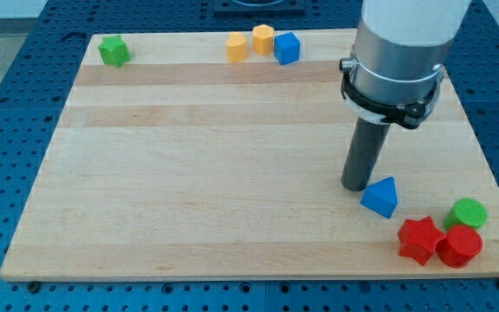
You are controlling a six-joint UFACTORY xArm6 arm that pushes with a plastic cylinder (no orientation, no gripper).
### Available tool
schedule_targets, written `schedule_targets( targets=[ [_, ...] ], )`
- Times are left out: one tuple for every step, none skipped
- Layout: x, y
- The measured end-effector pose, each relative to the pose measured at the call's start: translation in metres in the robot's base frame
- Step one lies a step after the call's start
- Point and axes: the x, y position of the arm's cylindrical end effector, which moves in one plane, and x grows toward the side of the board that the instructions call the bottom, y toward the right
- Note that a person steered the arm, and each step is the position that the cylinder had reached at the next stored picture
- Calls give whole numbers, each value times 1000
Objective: Slide the blue triangle above the red star
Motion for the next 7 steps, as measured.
schedule_targets(
  targets=[
    [9, 7],
    [10, 14],
    [10, 34],
    [10, 34],
    [10, 16],
    [10, 15],
    [18, 35]
  ],
)
